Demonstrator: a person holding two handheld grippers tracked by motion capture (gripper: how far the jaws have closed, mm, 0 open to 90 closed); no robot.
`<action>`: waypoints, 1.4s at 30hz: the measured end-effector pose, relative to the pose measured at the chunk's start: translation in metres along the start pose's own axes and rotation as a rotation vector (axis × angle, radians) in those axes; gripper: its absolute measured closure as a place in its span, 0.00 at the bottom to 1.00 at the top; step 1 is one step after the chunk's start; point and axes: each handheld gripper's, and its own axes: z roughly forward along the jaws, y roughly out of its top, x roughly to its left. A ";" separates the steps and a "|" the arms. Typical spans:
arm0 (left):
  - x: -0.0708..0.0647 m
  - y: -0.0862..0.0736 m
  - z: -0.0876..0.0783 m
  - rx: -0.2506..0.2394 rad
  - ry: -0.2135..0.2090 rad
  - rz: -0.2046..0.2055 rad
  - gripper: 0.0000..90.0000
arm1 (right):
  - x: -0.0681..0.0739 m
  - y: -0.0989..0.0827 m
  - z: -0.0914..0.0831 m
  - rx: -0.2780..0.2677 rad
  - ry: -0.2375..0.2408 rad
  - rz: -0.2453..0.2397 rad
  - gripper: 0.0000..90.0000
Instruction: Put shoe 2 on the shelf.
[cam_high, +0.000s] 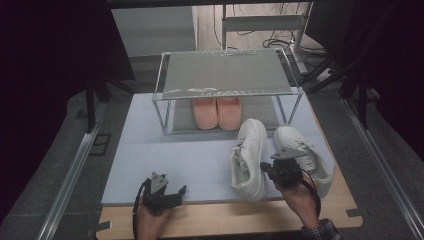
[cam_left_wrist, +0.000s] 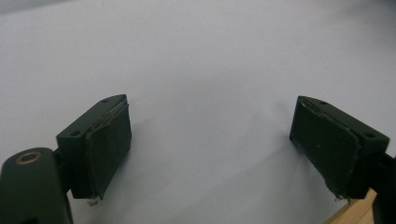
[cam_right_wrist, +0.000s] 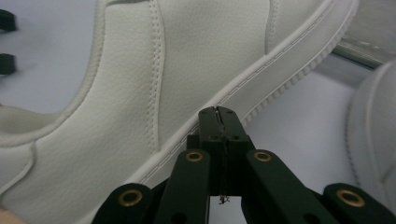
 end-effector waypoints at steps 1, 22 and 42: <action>0.000 0.000 0.000 0.000 0.000 0.000 0.14 | -0.001 -0.001 0.000 0.003 -0.008 0.008 1.00; 0.000 0.000 0.000 0.001 -0.001 0.002 0.14 | -0.019 -0.008 -0.017 -0.018 -0.046 0.073 0.96; 0.000 0.000 0.000 0.001 -0.001 0.002 0.14 | 0.011 -0.009 -0.025 -0.038 0.130 0.055 1.00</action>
